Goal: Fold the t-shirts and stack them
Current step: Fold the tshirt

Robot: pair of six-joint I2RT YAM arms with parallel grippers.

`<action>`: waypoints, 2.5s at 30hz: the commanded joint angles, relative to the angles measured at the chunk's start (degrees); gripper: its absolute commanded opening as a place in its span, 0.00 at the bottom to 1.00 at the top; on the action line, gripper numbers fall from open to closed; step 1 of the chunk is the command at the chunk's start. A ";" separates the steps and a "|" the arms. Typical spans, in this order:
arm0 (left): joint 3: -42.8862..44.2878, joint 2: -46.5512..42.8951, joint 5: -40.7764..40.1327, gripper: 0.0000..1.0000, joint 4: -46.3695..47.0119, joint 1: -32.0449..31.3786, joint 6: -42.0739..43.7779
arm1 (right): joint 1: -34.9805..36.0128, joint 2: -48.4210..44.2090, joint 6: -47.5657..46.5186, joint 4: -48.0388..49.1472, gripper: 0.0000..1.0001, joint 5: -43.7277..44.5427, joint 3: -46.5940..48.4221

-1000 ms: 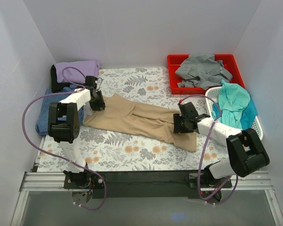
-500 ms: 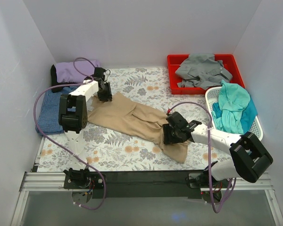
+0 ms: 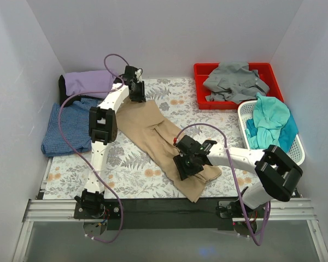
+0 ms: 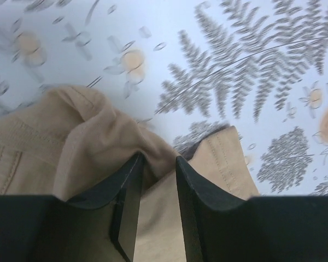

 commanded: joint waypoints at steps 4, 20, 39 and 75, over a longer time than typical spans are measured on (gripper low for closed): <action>-2.04 -1.45 6.77 0.32 4.11 -3.99 3.56 | 4.33 5.82 -0.07 -3.02 0.62 -6.10 2.51; -2.65 -9.96 7.60 0.38 16.78 -10.05 5.05 | 7.32 6.54 -7.63 -7.85 0.65 4.00 17.45; -49.71 -34.96 -0.87 0.34 18.11 -6.98 -5.93 | 4.68 3.09 -12.64 -5.04 0.70 10.07 11.39; 5.68 -5.30 9.95 0.38 7.30 -6.45 3.47 | 8.81 2.76 -14.05 -3.61 0.71 -4.11 19.82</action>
